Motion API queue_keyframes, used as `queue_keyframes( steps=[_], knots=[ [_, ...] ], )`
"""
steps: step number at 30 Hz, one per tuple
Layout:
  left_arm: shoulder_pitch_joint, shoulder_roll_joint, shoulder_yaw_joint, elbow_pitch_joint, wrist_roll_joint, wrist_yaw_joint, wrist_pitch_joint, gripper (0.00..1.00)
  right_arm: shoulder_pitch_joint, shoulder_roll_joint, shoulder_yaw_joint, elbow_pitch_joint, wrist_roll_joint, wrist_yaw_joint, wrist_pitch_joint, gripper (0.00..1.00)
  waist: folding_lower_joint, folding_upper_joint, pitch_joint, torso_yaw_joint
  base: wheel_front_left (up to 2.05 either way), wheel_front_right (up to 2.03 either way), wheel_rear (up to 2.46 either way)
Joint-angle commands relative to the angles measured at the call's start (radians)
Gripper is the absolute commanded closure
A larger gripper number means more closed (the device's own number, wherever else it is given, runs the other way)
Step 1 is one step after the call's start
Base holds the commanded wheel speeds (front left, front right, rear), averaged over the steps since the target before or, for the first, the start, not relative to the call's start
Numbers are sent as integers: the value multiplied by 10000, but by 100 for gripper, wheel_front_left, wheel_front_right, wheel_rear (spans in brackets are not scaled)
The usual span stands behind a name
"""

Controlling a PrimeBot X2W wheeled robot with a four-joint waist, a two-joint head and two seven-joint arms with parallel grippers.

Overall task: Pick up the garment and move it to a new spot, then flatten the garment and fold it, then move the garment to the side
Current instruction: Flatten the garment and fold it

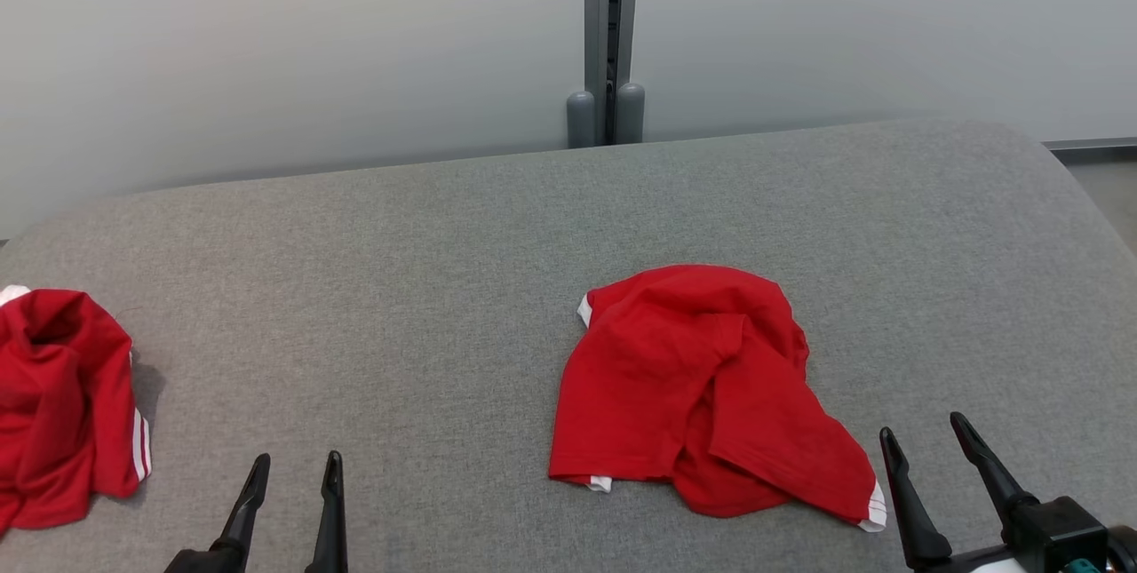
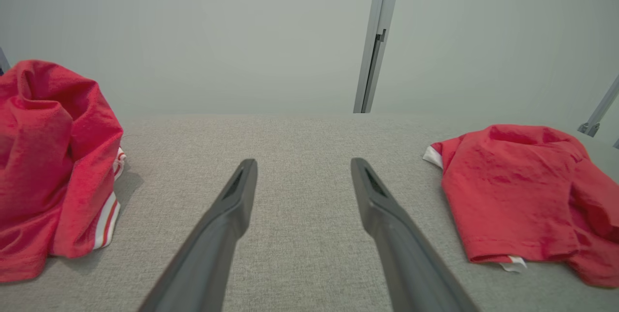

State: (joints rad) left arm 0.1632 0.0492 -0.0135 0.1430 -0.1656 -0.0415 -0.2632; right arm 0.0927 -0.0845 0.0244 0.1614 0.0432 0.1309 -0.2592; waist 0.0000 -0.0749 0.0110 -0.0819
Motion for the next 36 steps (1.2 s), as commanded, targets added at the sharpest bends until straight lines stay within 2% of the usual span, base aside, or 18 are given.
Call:
queue_keyframes(
  steps=[1, 10, 16, 22, 30, 36],
  knots=[
    [-71, 28, 49, 19, 51, -3, -23, 0, 56, -17, -26, 18, 0, -1, -53, 0, 0, 1, -21, 9, 0, 0, 0],
    [-13, 28, 55, 100, 49, -73, -23, 0, 58, -13, 27, 67, 22, -2, -53, 0, 0, 1, -76, 70, 0, 0, 0],
    [-274, 25, -352, 315, -180, -207, -23, 0, -43, -35, 131, 43, 66, -2, -53, 0, 0, 1, 35, -56, 0, 0, 0],
    [-1136, 20, -1768, 1702, -898, -473, -21, 0, -150, -24, 162, 64, 107, -2, -53, 0, 0, 1, 273, -352, 0, 0, 0],
    [-2703, 29, -3966, 4442, -2907, -440, 751, 0, -355, 44, 278, 121, 192, -2, -53, 0, 0, 1, 606, -1075, 0, 0, 0],
    [-3147, 22, -4988, 5281, -4381, -511, 1012, 0, -350, 33, 224, 125, 194, -2, -53, 0, 0, 1, 782, -1509, 0, 0, 0]
  ],
)
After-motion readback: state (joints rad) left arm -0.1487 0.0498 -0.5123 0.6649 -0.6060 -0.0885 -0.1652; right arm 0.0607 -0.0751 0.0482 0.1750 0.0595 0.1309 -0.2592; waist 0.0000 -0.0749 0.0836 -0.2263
